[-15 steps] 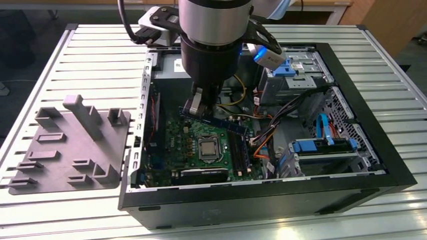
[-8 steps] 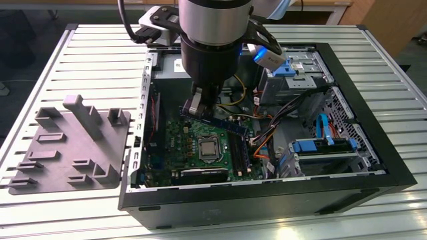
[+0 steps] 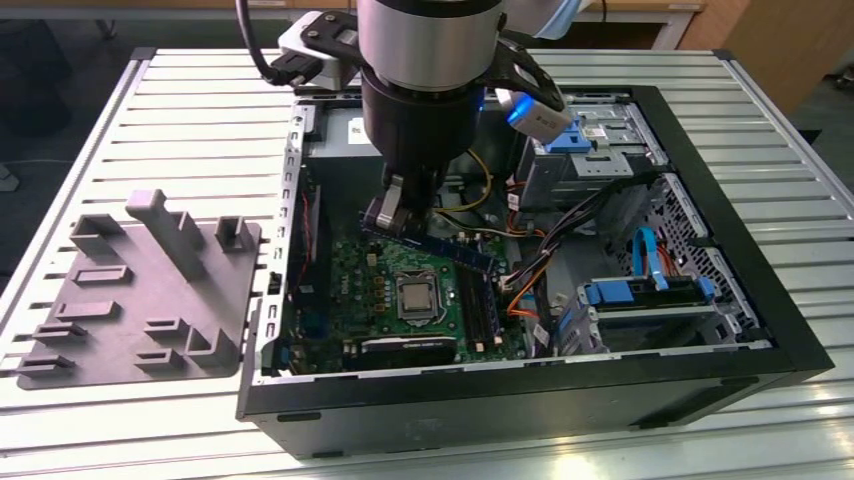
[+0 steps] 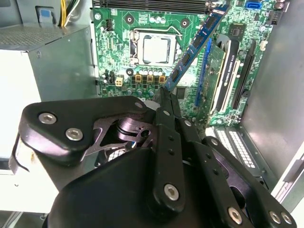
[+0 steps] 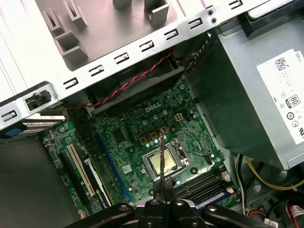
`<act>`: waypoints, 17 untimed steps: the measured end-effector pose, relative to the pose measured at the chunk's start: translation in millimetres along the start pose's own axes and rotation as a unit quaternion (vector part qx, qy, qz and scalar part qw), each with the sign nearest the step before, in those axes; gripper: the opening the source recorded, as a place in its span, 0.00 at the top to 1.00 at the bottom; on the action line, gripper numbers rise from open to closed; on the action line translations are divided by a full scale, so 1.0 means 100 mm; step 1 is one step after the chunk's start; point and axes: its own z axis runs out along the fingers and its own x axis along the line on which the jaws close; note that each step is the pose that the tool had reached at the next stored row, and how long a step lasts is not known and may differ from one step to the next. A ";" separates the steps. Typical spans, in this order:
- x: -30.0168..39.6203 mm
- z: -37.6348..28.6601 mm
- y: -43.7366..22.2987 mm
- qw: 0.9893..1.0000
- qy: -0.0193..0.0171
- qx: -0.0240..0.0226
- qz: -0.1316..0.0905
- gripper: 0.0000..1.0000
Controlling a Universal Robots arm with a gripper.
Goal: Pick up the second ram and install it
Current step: 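Insert the second ram into the second slot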
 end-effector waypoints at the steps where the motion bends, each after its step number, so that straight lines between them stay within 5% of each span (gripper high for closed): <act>1: 0.000 0.000 0.000 1.000 0.000 0.000 0.001 0.89; 17: 0.000 0.000 0.000 1.000 -0.001 0.001 0.023 0.89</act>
